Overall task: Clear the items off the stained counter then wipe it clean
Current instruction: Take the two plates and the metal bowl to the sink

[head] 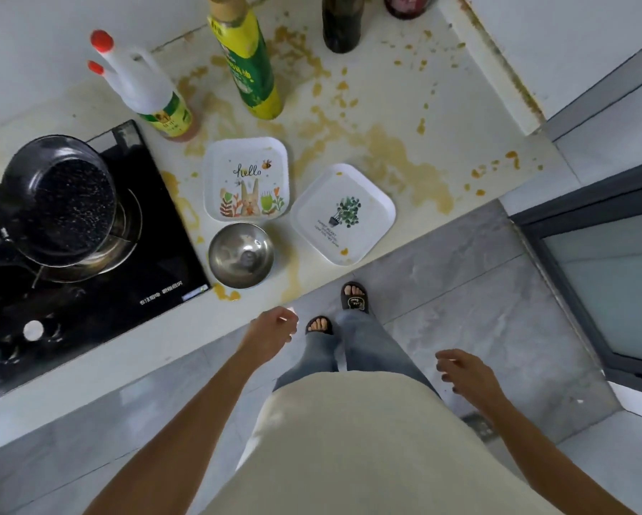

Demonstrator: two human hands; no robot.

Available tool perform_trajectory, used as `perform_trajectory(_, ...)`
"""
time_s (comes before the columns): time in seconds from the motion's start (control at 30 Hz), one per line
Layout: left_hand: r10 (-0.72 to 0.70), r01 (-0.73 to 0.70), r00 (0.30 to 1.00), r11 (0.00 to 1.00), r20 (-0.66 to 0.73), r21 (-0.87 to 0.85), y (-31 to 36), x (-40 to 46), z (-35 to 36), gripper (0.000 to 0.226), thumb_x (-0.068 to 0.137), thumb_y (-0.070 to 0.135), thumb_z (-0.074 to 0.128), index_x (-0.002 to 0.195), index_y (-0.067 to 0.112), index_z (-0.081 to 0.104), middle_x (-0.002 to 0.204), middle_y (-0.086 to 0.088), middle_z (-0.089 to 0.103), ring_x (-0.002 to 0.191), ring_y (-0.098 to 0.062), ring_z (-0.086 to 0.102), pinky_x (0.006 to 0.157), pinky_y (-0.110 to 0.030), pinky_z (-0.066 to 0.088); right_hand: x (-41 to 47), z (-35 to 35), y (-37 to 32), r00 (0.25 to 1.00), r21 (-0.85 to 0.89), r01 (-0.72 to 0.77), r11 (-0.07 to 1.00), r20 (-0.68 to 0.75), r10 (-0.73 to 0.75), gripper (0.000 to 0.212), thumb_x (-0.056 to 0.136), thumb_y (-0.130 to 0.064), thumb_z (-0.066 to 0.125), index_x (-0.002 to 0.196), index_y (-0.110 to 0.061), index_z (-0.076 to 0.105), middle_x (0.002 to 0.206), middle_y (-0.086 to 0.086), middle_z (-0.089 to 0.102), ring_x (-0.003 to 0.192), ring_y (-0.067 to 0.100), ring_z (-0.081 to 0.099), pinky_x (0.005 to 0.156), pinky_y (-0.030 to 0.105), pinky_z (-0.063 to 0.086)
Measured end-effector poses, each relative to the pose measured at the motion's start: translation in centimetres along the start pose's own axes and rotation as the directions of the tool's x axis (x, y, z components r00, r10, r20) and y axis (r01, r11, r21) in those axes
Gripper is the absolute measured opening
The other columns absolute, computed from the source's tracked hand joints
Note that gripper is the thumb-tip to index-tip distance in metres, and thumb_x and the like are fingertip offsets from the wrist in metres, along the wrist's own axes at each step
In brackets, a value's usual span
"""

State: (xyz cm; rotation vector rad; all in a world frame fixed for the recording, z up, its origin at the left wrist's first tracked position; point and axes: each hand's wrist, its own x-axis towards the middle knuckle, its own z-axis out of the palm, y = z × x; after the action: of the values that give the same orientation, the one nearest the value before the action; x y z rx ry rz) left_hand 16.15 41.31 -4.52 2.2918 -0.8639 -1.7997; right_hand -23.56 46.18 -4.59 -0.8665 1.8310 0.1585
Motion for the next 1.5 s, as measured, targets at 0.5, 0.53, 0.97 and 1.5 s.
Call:
perform_trajectory(0.5, -0.147, 0.121, 0.930, 0.988, -0.338, -0.099, -5.5, -7.0, -3.0, 0.020, 0.099, 0.009, 0.063, 0.094, 0.026, 0.073, 0.101, -0.006, 0.080, 0.095, -0.031, 0.075, 0.083, -0.041, 0.060, 3.6, -4.4, -18.9, 0.935, 0.138, 0.353, 0.925, -0.018, -0.354, 0.010, 0.103, -0.036, 0.059, 0.108, -0.034, 0.068, 0.103, -0.008, 0.077, 0.089, 0.011, 0.076, 0.082, 0.040, 0.061)
perform_trajectory(0.53, -0.133, 0.086, 0.910, 0.987, -0.393, -0.134, -5.0, -7.3, -4.3, 0.018, 0.098, 0.011, 0.064, 0.093, 0.026, 0.072, 0.096, -0.003, 0.080, 0.090, -0.027, 0.076, 0.082, -0.042, 0.060, 3.8, -3.9, -19.8, 0.936, 0.174, 0.351, 0.920, -0.047, -0.348, 0.012, 0.103, -0.036, 0.059, 0.111, -0.030, 0.067, 0.104, -0.005, 0.077, 0.090, 0.015, 0.077, 0.080, 0.040, 0.062)
perform_trajectory(0.97, 0.028, -0.141, 0.849, 0.974, -0.528, -0.176, 10.6, 5.0, -17.3, 0.024, 0.098, 0.036, 0.055, 0.109, 0.024, 0.072, 0.111, -0.005, 0.077, 0.105, -0.032, 0.072, 0.097, -0.051, 0.061, 5.5, 1.9, -25.6, 0.962, 0.263, 0.139, 0.955, -0.263, -0.068, 0.030, 0.095, -0.036, 0.061, 0.106, -0.008, 0.068, 0.077, 0.009, 0.076, 0.069, 0.028, 0.077, 0.071, 0.049, 0.066)
perform_trajectory(1.5, 0.153, -0.089, 0.820, 0.986, -0.551, 0.141, 14.2, 10.4, -16.9, 0.031, 0.105, 0.023, 0.049, 0.120, 0.004, 0.069, 0.108, -0.017, 0.070, 0.097, -0.036, 0.060, 0.078, -0.039, 0.045, 5.7, 4.4, -26.4, 0.897, 0.347, 0.207, 0.915, -0.441, -0.035, 0.023, 0.107, -0.026, 0.036, 0.103, -0.010, 0.052, 0.099, 0.009, 0.061, 0.096, 0.035, 0.061, 0.078, 0.041, 0.050)
